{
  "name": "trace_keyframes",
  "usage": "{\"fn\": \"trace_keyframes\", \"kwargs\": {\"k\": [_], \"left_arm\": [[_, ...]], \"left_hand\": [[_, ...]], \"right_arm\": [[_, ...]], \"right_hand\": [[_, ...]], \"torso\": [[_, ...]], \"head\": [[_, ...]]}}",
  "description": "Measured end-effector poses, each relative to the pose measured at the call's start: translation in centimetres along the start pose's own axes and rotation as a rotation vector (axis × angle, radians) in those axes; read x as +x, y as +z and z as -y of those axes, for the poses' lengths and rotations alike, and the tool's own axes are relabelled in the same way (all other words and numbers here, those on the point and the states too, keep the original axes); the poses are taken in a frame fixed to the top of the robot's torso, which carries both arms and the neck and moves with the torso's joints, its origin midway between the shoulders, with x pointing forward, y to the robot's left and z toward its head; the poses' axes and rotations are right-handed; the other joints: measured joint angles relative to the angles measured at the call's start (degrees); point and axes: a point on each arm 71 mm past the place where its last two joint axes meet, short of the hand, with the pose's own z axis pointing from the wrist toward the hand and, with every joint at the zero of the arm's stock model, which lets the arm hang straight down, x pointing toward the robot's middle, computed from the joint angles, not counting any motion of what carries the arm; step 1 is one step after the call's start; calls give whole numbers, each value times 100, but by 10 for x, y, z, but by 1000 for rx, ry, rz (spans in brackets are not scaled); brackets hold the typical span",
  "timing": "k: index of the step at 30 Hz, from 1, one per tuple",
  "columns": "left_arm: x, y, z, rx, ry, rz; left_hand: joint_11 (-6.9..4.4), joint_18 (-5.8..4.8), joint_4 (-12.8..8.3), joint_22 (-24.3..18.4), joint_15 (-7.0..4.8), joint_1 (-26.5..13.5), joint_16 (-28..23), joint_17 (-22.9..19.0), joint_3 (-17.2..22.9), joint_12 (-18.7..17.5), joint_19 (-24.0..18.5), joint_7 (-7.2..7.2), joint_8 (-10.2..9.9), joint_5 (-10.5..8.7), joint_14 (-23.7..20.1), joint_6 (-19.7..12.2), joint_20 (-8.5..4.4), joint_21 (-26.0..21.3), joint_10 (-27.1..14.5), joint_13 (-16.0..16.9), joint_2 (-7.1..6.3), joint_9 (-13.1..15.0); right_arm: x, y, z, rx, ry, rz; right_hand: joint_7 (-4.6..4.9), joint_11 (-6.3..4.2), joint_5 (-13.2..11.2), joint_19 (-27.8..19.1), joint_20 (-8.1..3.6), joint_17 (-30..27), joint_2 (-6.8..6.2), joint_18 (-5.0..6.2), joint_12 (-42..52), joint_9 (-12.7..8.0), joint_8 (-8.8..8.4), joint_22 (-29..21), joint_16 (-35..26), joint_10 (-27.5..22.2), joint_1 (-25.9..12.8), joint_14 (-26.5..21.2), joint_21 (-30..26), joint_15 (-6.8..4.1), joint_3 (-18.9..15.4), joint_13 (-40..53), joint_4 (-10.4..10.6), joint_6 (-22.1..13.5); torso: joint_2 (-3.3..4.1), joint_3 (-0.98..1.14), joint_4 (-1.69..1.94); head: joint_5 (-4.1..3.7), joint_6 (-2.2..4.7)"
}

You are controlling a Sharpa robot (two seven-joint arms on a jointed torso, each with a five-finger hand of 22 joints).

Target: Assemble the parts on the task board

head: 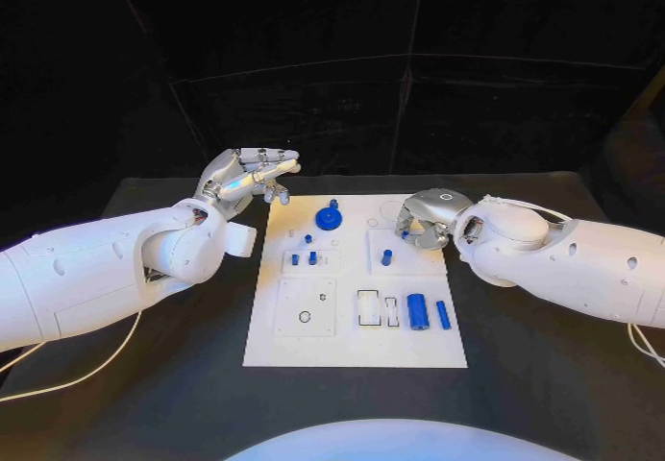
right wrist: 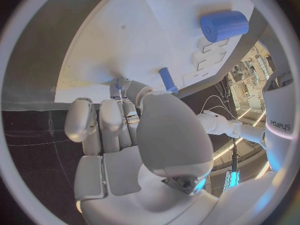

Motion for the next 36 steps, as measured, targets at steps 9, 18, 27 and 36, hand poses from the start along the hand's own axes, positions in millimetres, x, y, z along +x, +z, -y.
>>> {"fn": "trace_keyframes", "kwargs": {"k": [9, 18, 27, 36], "left_arm": [[-1, 0, 0, 0, 1, 3], [-5, 1, -1, 0, 7, 12], [-7, 2, -1, 0, 10, 17], [-4, 3, -2, 0, 8, 13]], "left_hand": [[0, -2, -16, -5, 0, 0, -23, -24, -16, 0, 0, 0, 0, 0, 0, 0, 0, 0, 0, 0, 0, 0], [0, -2, -16, -5, 0, 0, -23, -25, -15, 0, 0, 0, 0, 0, 1, 0, 0, 0, 0, 0, 0, 0], [-21, -3, -16, -12, 0, 20, -23, -52, -15, 0, 0, 0, 0, 0, 1, 0, 0, -24, -20, 0, 20, 1], [-21, -4, -16, -12, 1, 20, -23, -52, -15, 0, 0, 0, 0, 0, 1, 0, 0, -24, -20, 1, 20, 1]], "right_arm": [[-2, -12, -1, 0, -14, 29], [-7, -24, -3, 0, -11, 61], [-26, -32, -18, -39, 10, 126], [-42, -36, -60, -146, 49, 184]], "right_hand": [[17, 0, 6, 39, -1, 0, 0, 1, -9, -1, -1, 54, 0, 0, 0, 0, 34, 0, 45, 0, -16, 17], [-2, 0, 6, 39, -1, 0, -1, 1, -22, -2, -2, 94, 22, 0, 0, 0, 61, 0, 78, 1, -50, 37], [-3, 0, 6, 80, -1, 9, -2, 1, -44, -2, -3, 151, 43, 0, 0, 0, 89, 0, 93, 1, -66, 37], [-2, 21, 5, 123, -1, 21, -3, 2, -38, -3, -3, 193, 43, 21, -1, 0, 122, 0, 109, 1, -84, 37]], "torso": [[-10, -2, 1], [-13, -4, 7], [-13, -5, 13], [-6, -9, 13]], "head": [[-9, -10], [-10, 9], [3, 7], [75, -34]]}}
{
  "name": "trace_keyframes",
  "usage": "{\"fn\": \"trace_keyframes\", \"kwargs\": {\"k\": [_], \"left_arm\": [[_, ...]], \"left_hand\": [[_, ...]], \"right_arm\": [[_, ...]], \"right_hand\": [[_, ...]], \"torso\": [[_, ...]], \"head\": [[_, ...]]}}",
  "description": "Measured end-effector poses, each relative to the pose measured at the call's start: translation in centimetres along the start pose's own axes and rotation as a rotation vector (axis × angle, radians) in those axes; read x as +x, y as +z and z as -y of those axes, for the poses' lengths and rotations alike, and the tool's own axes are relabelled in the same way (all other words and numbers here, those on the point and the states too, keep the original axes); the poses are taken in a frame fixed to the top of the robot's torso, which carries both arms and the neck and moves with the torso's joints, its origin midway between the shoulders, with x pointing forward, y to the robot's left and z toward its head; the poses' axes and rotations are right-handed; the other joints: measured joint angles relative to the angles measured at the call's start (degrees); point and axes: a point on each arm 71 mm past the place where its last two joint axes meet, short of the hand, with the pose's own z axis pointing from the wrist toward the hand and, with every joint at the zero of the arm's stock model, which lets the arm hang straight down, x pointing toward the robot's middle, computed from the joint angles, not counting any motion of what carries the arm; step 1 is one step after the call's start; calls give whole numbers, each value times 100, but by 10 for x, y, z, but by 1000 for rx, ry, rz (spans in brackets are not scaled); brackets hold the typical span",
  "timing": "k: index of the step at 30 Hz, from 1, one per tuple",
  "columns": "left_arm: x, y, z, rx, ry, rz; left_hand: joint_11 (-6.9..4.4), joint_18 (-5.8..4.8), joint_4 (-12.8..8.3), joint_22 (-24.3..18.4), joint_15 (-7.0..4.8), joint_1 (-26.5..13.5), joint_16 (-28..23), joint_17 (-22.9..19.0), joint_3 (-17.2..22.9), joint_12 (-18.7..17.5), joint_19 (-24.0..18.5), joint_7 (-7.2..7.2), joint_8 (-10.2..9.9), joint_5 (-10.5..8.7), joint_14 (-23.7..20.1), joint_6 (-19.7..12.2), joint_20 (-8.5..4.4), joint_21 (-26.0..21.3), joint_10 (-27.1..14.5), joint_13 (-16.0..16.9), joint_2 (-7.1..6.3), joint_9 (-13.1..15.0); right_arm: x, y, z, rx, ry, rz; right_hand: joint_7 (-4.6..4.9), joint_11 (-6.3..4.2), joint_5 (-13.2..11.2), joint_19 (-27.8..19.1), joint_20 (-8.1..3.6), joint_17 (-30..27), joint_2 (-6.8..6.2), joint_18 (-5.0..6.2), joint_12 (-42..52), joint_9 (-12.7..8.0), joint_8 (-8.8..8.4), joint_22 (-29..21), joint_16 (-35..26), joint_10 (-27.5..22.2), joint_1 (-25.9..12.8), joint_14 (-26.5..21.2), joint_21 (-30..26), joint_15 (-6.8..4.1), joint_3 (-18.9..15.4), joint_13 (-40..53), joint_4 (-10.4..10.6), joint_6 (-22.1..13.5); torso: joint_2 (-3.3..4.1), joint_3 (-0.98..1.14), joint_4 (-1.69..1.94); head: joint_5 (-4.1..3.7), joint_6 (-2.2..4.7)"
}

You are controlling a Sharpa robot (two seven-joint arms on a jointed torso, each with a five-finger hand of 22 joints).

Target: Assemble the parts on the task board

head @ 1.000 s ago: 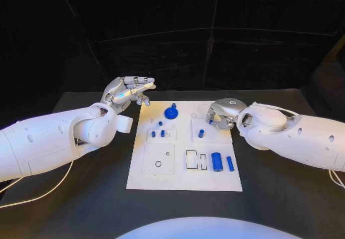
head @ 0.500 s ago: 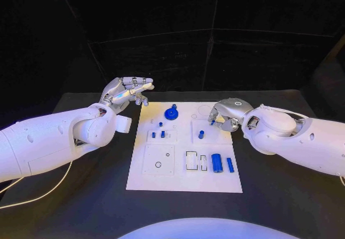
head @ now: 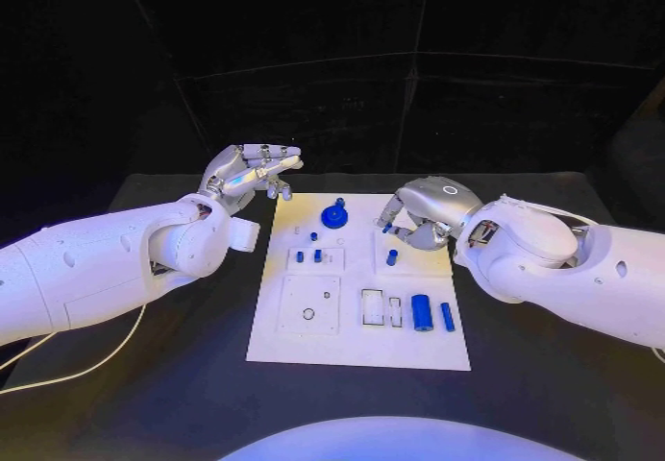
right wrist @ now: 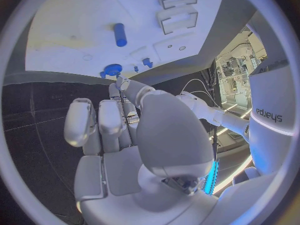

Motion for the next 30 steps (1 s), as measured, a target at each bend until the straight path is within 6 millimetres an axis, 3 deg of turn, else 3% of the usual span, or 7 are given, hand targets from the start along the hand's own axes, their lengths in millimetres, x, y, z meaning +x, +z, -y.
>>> {"fn": "trace_keyframes", "kwargs": {"k": [9, 15, 23, 30], "left_arm": [[5, 2, -1, 0, -5, -9], [7, 2, -1, 0, -7, -13], [9, 3, -1, 1, -8, -16], [10, 4, -1, 1, -8, -18]], "left_hand": [[0, -1, 0, 1, 0, 0, 0, 0, 0, 0, 0, 0, 0, 0, 0, 0, 0, 0, 0, 0, 0, 0], [21, -1, 0, -10, -21, 0, -23, -13, 0, 28, 0, 0, 0, 0, -21, 0, 0, 0, -21, 0, 0, -6], [21, -2, 0, -10, -21, 0, -23, -13, 0, 28, 0, 0, 0, 0, -20, 0, 0, 0, -21, 0, 0, -5], [21, -2, 0, -9, -21, 0, -23, -12, 0, 28, 0, 0, 0, 0, -20, 0, 0, 1, -21, 0, 0, -5]], "right_arm": [[7, 24, -39, -90, 40, -1], [37, 32, -61, -140, 64, -72], [63, 34, -75, -169, 88, -141], [74, 34, -81, -185, 97, -176]], "right_hand": [[0, 0, 1, 0, 0, -20, -1, 0, 5, -1, 0, 0, 22, 0, 0, 0, 0, 0, 18, 0, -15, 0], [0, -1, 29, 0, 0, -27, -31, 1, 4, -7, 0, 3, 21, -1, -33, 0, 0, 0, 49, 0, -14, 0], [0, -1, 29, 0, 0, -39, -15, 1, 4, -8, 0, 4, 21, -1, -66, 0, 23, 0, 50, 9, -14, 0], [0, -1, 29, 0, 0, -55, -16, 0, -1, -11, 0, 10, 21, -1, -78, 0, 23, 0, 49, 17, -14, 0]], "torso": [[9, -10, 8], [12, -7, 2], [11, -4, -4], [7, 0, -10]], "head": [[207, -91], [346, -149], [460, -227], [504, -264]]}}
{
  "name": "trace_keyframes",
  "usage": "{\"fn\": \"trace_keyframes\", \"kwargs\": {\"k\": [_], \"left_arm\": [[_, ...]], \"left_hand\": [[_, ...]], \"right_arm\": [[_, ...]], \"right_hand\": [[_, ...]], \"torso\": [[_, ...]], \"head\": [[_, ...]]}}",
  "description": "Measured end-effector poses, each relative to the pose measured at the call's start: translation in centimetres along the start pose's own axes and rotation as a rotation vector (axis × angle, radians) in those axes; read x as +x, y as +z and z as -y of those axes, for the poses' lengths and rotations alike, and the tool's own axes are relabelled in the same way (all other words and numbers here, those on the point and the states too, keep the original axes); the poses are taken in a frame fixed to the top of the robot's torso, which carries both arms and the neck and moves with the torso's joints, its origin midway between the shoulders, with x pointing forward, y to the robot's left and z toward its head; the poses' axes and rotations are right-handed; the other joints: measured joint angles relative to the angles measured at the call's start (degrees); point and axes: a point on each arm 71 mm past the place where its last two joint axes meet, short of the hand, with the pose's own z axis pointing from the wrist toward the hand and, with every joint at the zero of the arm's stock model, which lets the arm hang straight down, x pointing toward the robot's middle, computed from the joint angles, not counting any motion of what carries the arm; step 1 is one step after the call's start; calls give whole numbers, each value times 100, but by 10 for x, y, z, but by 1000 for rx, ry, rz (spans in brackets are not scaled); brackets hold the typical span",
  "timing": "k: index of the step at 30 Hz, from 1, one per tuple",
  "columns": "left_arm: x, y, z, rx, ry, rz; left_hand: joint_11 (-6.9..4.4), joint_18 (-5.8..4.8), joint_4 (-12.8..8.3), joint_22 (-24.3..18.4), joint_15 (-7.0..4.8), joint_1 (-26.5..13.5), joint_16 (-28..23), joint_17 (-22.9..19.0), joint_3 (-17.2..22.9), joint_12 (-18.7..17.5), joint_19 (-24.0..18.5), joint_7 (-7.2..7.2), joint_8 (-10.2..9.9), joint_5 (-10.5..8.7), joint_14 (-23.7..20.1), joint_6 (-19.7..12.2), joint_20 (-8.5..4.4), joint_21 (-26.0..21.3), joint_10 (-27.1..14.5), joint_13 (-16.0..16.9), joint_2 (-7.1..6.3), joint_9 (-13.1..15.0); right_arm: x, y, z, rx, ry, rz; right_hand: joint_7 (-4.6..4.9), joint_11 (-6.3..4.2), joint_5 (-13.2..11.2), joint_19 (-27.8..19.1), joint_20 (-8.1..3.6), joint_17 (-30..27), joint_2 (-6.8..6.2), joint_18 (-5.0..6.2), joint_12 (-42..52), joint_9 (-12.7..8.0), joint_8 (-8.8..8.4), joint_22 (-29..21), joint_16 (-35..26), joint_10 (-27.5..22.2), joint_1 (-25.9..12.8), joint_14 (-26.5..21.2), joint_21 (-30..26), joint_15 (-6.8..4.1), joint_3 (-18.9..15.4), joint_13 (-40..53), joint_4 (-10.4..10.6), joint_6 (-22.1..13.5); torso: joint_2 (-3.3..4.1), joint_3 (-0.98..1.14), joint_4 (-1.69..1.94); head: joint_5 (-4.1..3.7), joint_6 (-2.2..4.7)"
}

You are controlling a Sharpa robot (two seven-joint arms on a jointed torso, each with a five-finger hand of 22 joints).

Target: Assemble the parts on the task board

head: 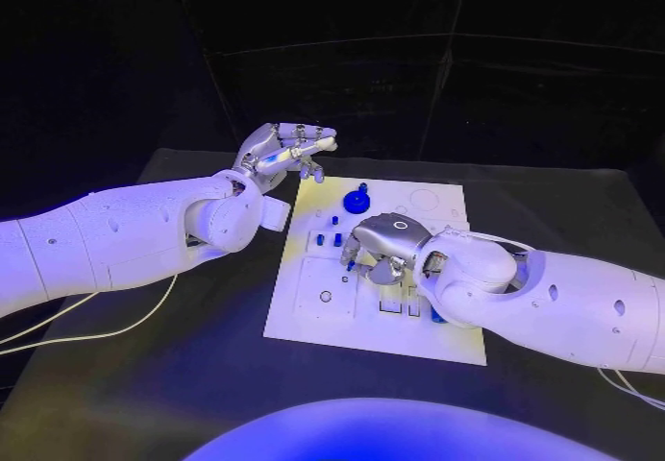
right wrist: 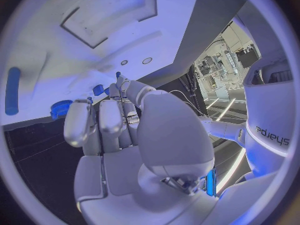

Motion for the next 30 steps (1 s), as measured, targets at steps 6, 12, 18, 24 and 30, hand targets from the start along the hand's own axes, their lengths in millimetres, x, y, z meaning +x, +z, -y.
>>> {"fn": "trace_keyframes", "kwargs": {"k": [6, 12, 18, 24, 30], "left_arm": [[2, 1, 0, 0, -1, -2], [1, 2, -1, 0, 0, -1], [1, 2, -1, 0, 0, -1], [1, 2, -1, 0, 0, -1], [1, 2, -1, 0, 0, -1]], "left_hand": [[0, 0, 0, 0, 0, 0, 0, 0, 0, 0, 0, 0, 0, 0, 0, 0, 0, 0, 0, 0, 0, 0], [0, 0, 0, -7, 22, 0, 0, -18, 0, 0, 0, 0, 0, 0, -21, 0, 0, 0, 0, 0, 0, 1], [0, 0, 0, -7, 21, 0, 0, -18, 0, 0, 0, 0, 0, 0, -21, 0, 0, 0, 0, 0, 0, 1], [0, 0, 0, -6, 22, 0, 0, -17, 0, 0, 0, 0, 0, 0, -21, 0, 0, 0, 0, 0, 0, 1], [0, -1, 0, -9, 22, 0, 1, -32, -22, 0, 0, 0, 7, 0, -21, 0, 0, -24, 0, 0, 0, 1]], "right_arm": [[10, 2, -4, -12, 6, -29], [14, 4, -7, -22, 9, -40], [15, 5, -6, -22, 8, -42], [17, 5, -5, -20, 8, -47], [17, 5, -5, -20, 4, -47]], "right_hand": [[0, 0, 0, 0, 0, 0, 0, 0, -1, 0, 0, 0, 0, 0, 0, 0, 0, 0, -1, 0, 0, 0], [0, 0, -1, 0, 0, 0, 0, 0, -5, 0, 0, 11, 0, 0, 0, 0, 0, 0, 14, -1, -17, 0], [0, 0, -1, 0, 0, 0, -1, 0, -27, 0, 0, 11, 0, 0, 0, 0, 0, 0, 14, -3, -17, 0], [0, 0, 20, 0, 0, 0, -1, 0, -39, 1, 0, 10, 0, -1, 0, 0, 0, 0, 13, -9, -17, 0], [0, -1, 20, 0, 0, 1, -15, 0, -49, 1, 0, 10, 0, 0, -14, 0, 0, 0, 13, -8, -17, 0]], "torso": [[-2, 5, -2], [-4, 5, -1], [-4, 1, 0], [-4, -2, 3], [-3, -1, 3]], "head": [[23, -18], [24, -23], [21, -29], [24, -41], [31, -50]]}}
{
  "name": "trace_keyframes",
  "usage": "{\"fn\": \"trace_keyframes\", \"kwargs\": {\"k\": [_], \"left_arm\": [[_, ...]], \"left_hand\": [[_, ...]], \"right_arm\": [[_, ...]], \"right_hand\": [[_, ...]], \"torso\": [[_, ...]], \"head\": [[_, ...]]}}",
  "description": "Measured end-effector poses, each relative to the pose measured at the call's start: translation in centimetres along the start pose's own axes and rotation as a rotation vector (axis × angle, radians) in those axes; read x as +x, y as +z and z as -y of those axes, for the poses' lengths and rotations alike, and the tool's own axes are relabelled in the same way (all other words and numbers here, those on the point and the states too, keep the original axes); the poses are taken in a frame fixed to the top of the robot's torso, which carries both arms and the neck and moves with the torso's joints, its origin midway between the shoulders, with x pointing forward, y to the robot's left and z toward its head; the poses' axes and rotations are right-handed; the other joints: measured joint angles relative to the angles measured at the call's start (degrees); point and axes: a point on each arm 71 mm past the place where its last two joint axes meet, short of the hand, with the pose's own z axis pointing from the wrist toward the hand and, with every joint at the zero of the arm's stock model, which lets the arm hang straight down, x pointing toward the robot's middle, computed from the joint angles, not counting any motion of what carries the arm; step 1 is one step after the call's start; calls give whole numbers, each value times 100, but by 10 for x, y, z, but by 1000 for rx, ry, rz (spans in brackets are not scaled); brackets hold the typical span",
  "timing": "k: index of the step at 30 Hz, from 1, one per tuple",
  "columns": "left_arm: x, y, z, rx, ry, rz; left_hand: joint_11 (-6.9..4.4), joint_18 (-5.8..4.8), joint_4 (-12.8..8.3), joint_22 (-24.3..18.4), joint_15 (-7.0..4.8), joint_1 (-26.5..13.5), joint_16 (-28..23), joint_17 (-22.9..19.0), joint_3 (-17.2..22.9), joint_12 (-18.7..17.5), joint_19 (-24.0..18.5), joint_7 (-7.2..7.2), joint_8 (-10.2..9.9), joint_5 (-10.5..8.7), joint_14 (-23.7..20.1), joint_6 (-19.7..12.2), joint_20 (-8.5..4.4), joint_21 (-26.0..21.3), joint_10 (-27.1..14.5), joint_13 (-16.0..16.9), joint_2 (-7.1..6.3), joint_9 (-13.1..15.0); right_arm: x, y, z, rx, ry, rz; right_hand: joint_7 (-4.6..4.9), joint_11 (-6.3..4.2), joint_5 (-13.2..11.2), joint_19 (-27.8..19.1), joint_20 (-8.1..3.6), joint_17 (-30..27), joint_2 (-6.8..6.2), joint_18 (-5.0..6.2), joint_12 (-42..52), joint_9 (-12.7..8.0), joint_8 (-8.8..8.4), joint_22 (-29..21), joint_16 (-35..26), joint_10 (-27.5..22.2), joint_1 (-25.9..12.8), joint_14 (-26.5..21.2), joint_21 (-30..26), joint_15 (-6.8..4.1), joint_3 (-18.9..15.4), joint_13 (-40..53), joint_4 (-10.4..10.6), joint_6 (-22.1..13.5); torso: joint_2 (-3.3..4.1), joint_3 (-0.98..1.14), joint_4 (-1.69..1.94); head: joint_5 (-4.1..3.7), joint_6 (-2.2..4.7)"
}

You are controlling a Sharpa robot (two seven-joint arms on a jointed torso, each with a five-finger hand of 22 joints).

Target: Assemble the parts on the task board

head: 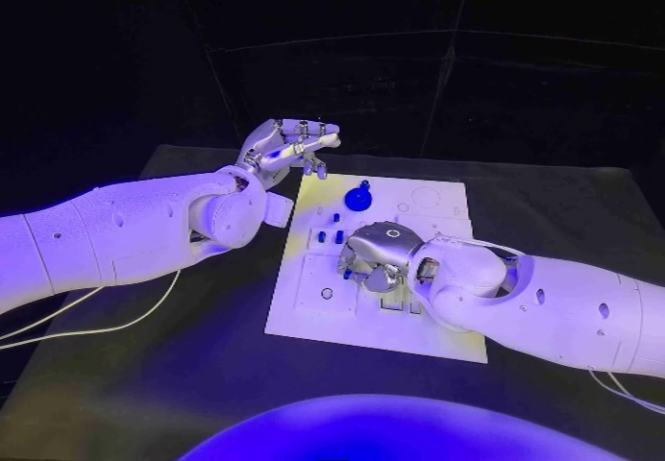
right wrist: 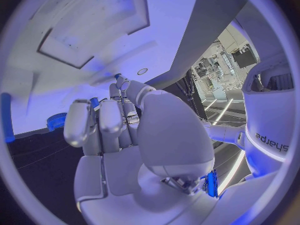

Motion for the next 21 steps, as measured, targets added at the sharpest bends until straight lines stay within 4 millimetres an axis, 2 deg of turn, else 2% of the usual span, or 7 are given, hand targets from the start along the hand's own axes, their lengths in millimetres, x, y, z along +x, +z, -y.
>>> {"fn": "trace_keyframes", "kwargs": {"k": [11, 12, 19, 21], "left_arm": [[0, 0, 0, 0, 0, 0], [0, 0, 0, 0, 0, -1], [0, 0, 0, 0, -1, -2], [0, 0, 0, 0, -1, -2]], "left_hand": [[0, 0, 0, -3, 0, 0, 0, -8, -10, 0, 0, 0, 14, 0, 0, 0, 0, -16, 0, 0, 0, 0], [0, 0, 0, -3, 0, 0, 0, -8, -10, 0, 0, 0, 14, 0, 0, 0, 0, -16, 0, 0, 0, 0], [0, 0, 0, -3, 0, 0, 0, -8, -10, 0, 0, 0, 14, 0, 0, 0, 0, -16, 0, 0, 0, 1], [0, 0, 0, -3, 0, 0, 0, -7, -10, 0, 0, 0, 14, 0, 0, 0, 0, -16, 0, 0, 0, 0]], "right_arm": [[1, 2, -2, -5, -9, -7], [1, 2, -2, -4, -10, -10], [1, 5, -2, 4, -22, -25], [1, 5, -2, 7, -25, -29]], "right_hand": [[0, -1, -1, 0, 0, -23, 0, 0, -13, -6, -5, 5, 0, 0, 0, 0, 0, 0, 14, 3, -15, 0], [4, -1, -1, 0, 0, -35, -33, 0, -14, -7, -29, 2, 0, 0, -34, 0, 0, 0, 15, 4, -15, -4], [81, -49, 46, -73, 67, -127, -69, 0, -81, -32, -67, -101, -6, -33, -191, 0, -5, 0, -20, -1, 8, -130], [111, -7, 69, -140, 75, -172, -67, 0, -151, -38, -68, -157, -41, -145, -283, -15, -59, 15, -63, -20, 15, -203]], "torso": [[1, 1, 0], [2, 1, 0], [2, -1, 0], [2, -1, 0]], "head": [[1, -8], [1, -9], [-9, -12], [-9, -19]]}}
